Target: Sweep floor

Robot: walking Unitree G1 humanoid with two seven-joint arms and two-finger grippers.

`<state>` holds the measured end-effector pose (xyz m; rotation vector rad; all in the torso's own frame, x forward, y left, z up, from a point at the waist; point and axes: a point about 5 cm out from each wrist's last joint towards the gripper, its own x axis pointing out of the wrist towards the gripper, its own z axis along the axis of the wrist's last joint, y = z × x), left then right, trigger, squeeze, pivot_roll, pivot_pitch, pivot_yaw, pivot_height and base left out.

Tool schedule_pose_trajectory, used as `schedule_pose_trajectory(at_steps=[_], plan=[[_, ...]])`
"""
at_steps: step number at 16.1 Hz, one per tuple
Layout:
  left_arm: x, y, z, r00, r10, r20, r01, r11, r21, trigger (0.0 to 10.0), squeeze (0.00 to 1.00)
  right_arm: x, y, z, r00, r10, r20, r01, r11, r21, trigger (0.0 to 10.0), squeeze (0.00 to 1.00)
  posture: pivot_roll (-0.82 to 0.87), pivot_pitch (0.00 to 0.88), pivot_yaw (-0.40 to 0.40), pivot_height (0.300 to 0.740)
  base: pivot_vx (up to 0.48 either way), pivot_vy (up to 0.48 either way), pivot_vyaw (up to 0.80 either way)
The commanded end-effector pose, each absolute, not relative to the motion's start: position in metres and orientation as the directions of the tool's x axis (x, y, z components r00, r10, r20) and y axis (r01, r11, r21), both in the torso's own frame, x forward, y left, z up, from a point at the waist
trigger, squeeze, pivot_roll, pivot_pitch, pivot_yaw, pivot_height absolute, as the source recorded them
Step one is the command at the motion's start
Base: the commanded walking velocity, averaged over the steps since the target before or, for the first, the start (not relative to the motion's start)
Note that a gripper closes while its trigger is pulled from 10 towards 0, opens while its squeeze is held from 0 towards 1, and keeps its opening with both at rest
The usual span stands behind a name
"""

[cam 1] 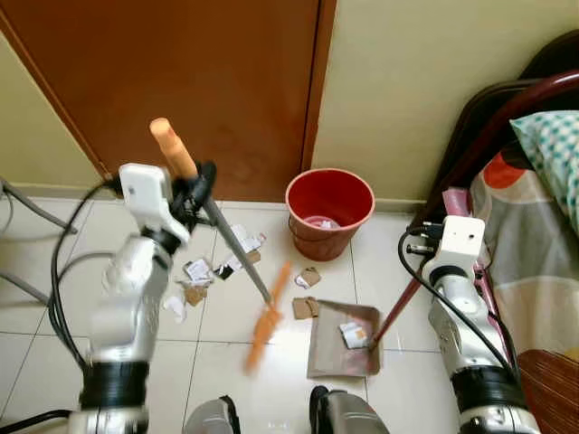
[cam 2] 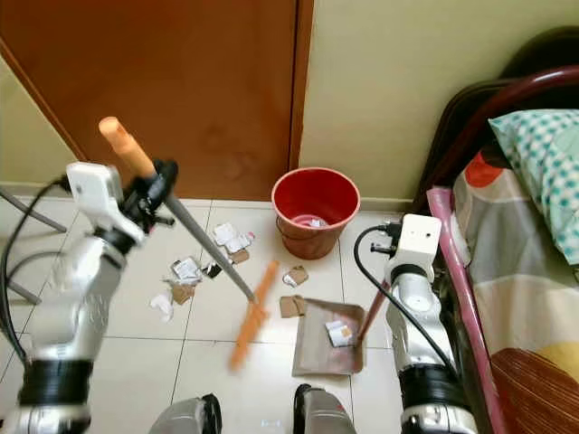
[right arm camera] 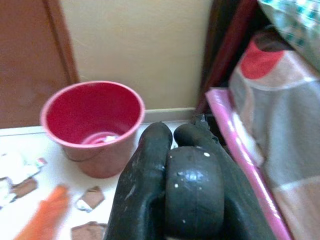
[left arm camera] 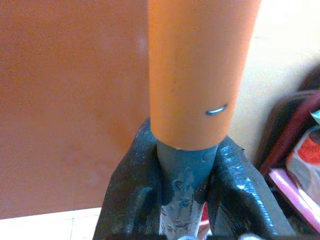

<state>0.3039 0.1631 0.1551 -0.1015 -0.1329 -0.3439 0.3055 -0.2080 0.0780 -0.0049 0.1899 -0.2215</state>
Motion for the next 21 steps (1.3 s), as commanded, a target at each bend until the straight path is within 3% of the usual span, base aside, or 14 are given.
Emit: schedule_pose_trajectory(at_steps=[1, 5, 10, 12, 13, 15, 17, 18, 20, 21], plan=[[0.299, 0.159, 0.147, 0.93, -0.348, 0.114, 0.355, 0.934, -0.042, 10.0, 0.0, 0.304, -0.203, 0.082, 0.97, -0.174, -0.17, 0.18, 0.983, 0.021, 10.0, 0.0, -0.02, 0.138, -0.041, 0.74, 0.0, 0.0, 0.0], [0.287, 0.168, 0.126, 0.964, -0.259, 0.057, 0.255, 0.964, 0.071, 10.0, 0.0, 0.306, -0.181, 0.11, 0.999, 0.004, -0.036, 0.001, 0.993, 0.121, 10.0, 0.0, -0.02, 0.138, -0.041, 0.74, 0.0, 0.0, 0.0], [0.286, 0.196, 0.114, 0.998, -0.06, 0.005, 0.057, 0.978, 0.199, 10.0, 0.0, 0.306, -0.175, 0.126, 0.999, 0.05, 0.019, -0.052, 0.994, 0.098, 10.0, 0.0, -0.03, 0.132, -0.038, 0.74, 0.0, 0.0, 0.0], [0.285, 0.205, 0.109, 1.0, -0.005, -0.015, 0.007, 0.982, 0.191, 10.0, 0.0, 0.305, -0.177, 0.131, 0.997, 0.064, 0.031, -0.066, 0.996, 0.059, 10.0, 0.0, -0.03, 0.133, -0.037, 0.74, 0.0, 0.0, 0.0], [0.284, 0.206, 0.107, 1.0, 0.005, -0.022, 0.0, 0.98, 0.199, 10.0, 0.0, 0.303, -0.169, 0.135, 0.984, 0.174, 0.032, -0.173, 0.984, -0.036, 10.0, 0.0, -0.04, 0.134, -0.037, 0.74, 0.0, 0.0, 0.0], [0.283, 0.201, 0.103, 0.999, -0.004, -0.038, 0.011, 0.981, 0.195, 10.0, 0.0, 0.302, -0.165, 0.123, 0.968, 0.239, -0.08, -0.251, 0.949, -0.189, 10.0, 0.0, -0.04, 0.138, -0.037, 0.74, 0.0, 0.0, 0.0], [0.285, 0.193, 0.1, 0.998, -0.021, -0.052, 0.03, 0.982, 0.188, 10.0, 0.0, 0.299, -0.162, 0.105, 0.931, 0.295, -0.214, -0.343, 0.91, -0.235, 10.0, 0.0, -0.04, 0.138, -0.037, 0.74, 0.0, 0.0, 0.0], [0.286, 0.19, 0.099, 0.998, -0.034, -0.057, 0.044, 0.982, 0.185, 10.0, 0.0, 0.297, -0.159, 0.103, 0.92, 0.323, -0.221, -0.377, 0.883, -0.279, 10.0, 0.0, -0.04, 0.138, -0.037, 0.74, 0.0, 0.0, 0.0], [0.285, 0.185, 0.097, 0.996, -0.057, -0.067, 0.069, 0.982, 0.176, 10.0, 0.0, 0.296, -0.155, 0.108, 0.928, 0.331, -0.172, -0.365, 0.9, -0.239, 10.0, 0.0, -0.04, 0.141, -0.036, 0.74, 0.0, 0.0, 0.0], [0.284, 0.182, 0.096, 0.995, -0.069, -0.069, 0.08, 0.983, 0.168, 10.0, 0.0, 0.292, -0.144, 0.114, 0.902, 0.41, -0.134, -0.431, 0.877, -0.215, 10.0, 0.0, -0.04, 0.141, -0.036, 0.74, 0.0, 0.0, 0.0]])
